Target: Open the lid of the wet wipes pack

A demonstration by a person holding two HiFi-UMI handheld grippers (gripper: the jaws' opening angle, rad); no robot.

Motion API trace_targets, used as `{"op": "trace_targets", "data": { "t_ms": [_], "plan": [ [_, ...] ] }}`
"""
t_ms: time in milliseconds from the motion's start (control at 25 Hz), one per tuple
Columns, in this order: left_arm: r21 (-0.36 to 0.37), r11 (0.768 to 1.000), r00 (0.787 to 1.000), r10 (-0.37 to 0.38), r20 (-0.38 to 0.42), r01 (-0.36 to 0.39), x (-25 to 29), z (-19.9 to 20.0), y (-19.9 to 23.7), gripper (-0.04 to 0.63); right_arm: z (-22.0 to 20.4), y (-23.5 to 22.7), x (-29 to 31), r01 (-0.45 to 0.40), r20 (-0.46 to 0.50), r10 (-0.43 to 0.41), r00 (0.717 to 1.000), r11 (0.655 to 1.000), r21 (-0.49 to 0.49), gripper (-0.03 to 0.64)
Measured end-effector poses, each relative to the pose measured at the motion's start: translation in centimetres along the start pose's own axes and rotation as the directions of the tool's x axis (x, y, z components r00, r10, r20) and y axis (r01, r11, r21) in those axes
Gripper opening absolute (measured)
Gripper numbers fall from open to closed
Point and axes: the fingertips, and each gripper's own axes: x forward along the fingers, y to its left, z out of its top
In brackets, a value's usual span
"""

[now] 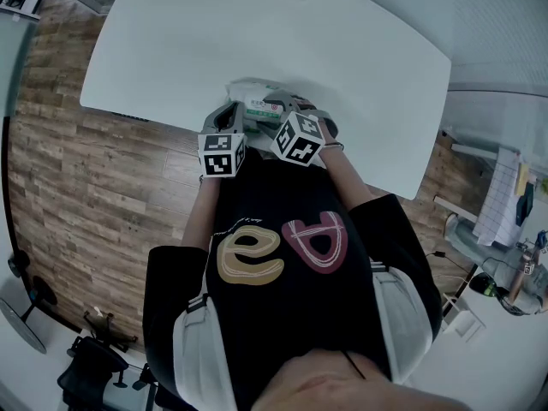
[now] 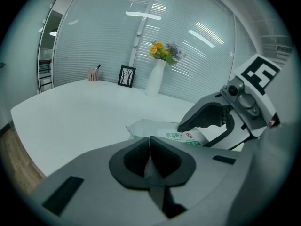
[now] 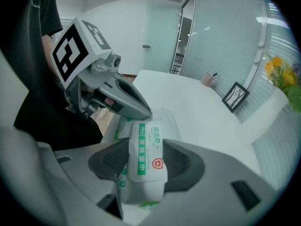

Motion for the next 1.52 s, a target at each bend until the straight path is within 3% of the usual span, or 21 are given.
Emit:
{"op": "trace_targets", "data": {
  "t_ms": [440, 1520],
  "plan": [
    [0.025, 1.000, 1.000, 0.009, 0.015, -0.009, 0.08, 0.02, 0.15, 0.020, 0.29, -0.49, -0.04, -0.053, 0.054, 0.048, 0.997, 0.994, 0.097, 0.224],
    [0.083, 0.996, 0.999, 0.007, 0.038, -0.010, 0.15, -0.10, 0.08, 0.018, 0.13, -0.71, 0.05, -0.113, 0.129, 0.089, 0.988, 0.975, 0.191, 0.222]
  ]
}}
